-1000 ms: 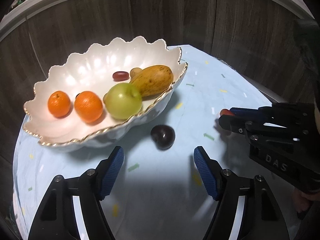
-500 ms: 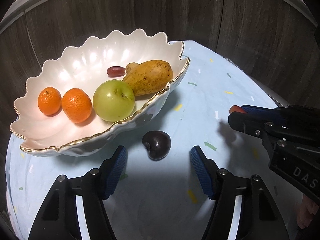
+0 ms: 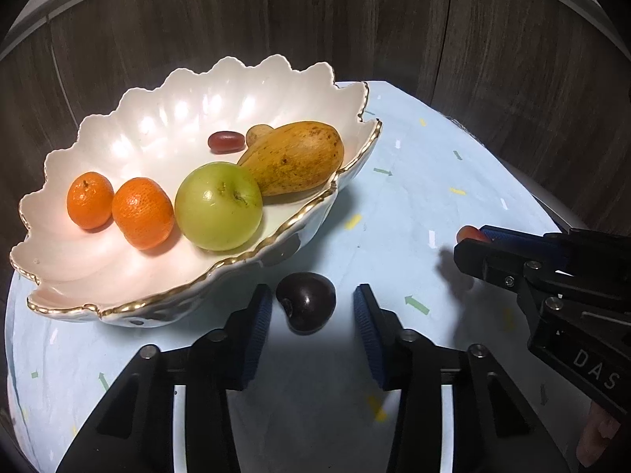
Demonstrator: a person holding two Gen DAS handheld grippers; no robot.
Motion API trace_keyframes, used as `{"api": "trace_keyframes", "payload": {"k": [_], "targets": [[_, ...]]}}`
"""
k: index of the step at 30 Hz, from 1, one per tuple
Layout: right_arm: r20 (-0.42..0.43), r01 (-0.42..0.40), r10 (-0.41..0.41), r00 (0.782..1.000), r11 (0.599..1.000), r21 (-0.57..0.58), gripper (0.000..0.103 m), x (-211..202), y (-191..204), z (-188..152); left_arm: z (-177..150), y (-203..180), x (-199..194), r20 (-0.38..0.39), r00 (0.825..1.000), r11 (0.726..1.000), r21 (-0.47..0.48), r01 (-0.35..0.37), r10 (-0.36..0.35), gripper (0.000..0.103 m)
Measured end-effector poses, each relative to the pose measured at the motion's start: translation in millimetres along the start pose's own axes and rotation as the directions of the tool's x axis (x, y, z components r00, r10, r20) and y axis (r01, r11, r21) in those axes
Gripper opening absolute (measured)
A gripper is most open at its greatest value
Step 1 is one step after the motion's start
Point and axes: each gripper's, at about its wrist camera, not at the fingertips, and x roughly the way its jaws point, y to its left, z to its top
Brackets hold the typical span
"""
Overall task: Organize fruits
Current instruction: 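Close the left tool on the dark plum while the right tool holds the red date, then lift the plum and red date and carry both over the bowl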
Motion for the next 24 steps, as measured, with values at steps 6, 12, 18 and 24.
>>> {"api": "trace_keyframes", "payload": {"k": [6,12,18,24], "targets": [[-0.006,0.004,-0.004,1.0,1.0,0.017,0.018,2,-4,0,2,0,1,0.001,1.0,1.0,-0.002,-0.016,0.016,0.028],[-0.007,0.009,-0.009,1.0,1.0,0.025,0.018,2,-5,0,0,1,-2,0.0,1.0,1.0,-0.013,-0.01,0.01,0.028],[-0.003,0.015,-0.015,1.0,0.999,0.029,0.018,0,-5,0,-5,0,-9,-0.005,1.0,1.0,-0.02,-0.008,0.008,0.028],[0.008,0.023,-0.023,1.0,0.999,0.023,0.017,-6,-1,-1,-10,1,-22,-0.002,1.0,1.0,-0.023,-0.015,0.015,0.028]]}}
